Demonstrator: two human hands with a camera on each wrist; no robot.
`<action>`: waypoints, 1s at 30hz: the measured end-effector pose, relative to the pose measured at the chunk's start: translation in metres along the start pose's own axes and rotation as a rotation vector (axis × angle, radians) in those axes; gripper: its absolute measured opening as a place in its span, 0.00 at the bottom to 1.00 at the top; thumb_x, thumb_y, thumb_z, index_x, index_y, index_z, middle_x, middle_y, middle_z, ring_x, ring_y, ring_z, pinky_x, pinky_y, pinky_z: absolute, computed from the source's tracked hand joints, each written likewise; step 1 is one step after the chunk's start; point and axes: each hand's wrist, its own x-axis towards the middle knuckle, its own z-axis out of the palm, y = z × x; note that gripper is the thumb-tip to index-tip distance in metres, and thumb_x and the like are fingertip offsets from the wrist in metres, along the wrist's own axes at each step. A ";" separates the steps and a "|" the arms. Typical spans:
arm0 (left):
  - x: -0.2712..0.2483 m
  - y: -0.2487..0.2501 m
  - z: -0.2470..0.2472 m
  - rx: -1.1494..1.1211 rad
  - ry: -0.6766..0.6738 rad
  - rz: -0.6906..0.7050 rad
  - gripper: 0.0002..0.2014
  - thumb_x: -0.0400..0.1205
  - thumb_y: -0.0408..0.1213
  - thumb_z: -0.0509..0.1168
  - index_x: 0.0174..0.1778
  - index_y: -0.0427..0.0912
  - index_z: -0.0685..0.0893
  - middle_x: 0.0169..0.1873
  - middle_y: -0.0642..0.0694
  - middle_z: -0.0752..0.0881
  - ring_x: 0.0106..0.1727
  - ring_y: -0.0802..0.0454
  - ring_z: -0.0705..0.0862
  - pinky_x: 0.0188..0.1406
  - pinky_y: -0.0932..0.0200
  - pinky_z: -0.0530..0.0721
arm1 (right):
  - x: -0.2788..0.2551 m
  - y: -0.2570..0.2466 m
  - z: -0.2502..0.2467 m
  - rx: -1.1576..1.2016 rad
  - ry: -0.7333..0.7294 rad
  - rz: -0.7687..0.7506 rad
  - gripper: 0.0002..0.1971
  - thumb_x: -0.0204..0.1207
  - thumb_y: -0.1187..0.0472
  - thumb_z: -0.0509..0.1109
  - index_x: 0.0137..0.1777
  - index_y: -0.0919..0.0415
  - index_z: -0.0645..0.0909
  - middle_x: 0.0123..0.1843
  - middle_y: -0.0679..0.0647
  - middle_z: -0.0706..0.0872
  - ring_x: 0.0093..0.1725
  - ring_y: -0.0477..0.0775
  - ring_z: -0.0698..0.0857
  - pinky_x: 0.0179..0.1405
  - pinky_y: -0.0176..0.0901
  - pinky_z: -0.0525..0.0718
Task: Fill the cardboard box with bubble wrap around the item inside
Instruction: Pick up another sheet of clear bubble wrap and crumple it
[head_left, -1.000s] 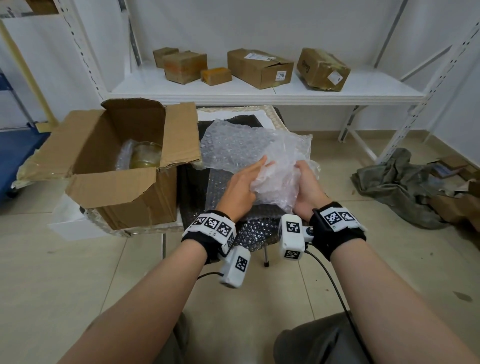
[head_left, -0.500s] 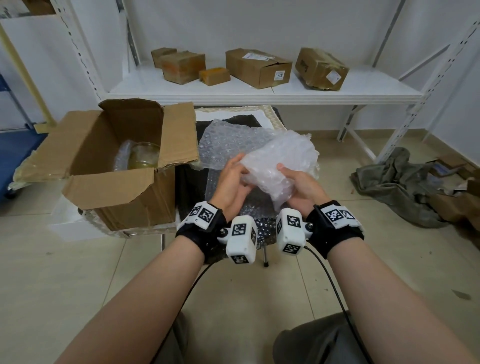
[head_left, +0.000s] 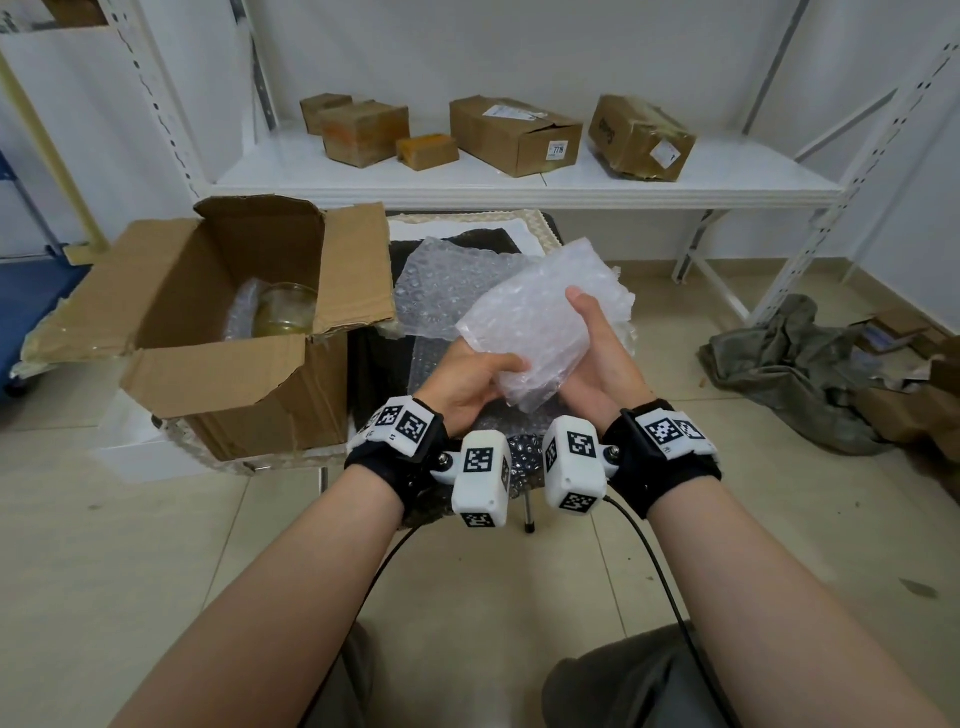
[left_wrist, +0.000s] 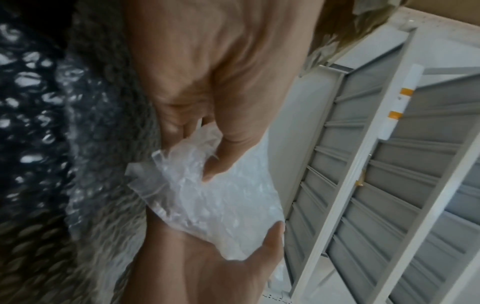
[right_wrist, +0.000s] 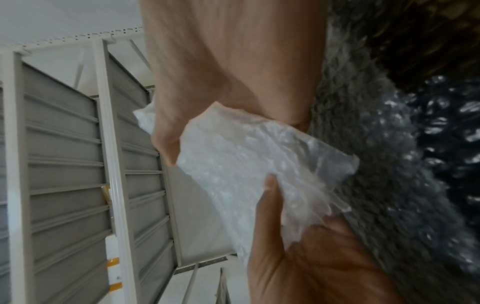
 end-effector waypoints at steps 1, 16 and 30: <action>0.000 0.003 -0.001 0.031 0.015 0.015 0.27 0.75 0.14 0.66 0.70 0.35 0.77 0.58 0.41 0.87 0.55 0.45 0.88 0.46 0.55 0.90 | -0.001 0.000 0.001 -0.003 -0.006 -0.012 0.32 0.81 0.50 0.71 0.79 0.65 0.70 0.74 0.66 0.81 0.74 0.64 0.80 0.76 0.60 0.74; 0.003 0.009 -0.014 -0.251 -0.049 -0.162 0.18 0.87 0.38 0.61 0.74 0.42 0.73 0.68 0.35 0.82 0.63 0.35 0.84 0.50 0.40 0.90 | 0.002 0.001 -0.009 0.001 0.258 -0.132 0.24 0.79 0.64 0.73 0.74 0.62 0.75 0.68 0.59 0.87 0.66 0.57 0.86 0.49 0.43 0.91; -0.008 0.009 0.008 -0.405 -0.068 -0.139 0.18 0.83 0.19 0.59 0.70 0.31 0.75 0.70 0.30 0.79 0.67 0.37 0.83 0.52 0.50 0.88 | -0.015 -0.008 -0.004 0.388 0.289 0.034 0.18 0.81 0.58 0.71 0.67 0.66 0.79 0.52 0.56 0.86 0.14 0.43 0.71 0.11 0.33 0.76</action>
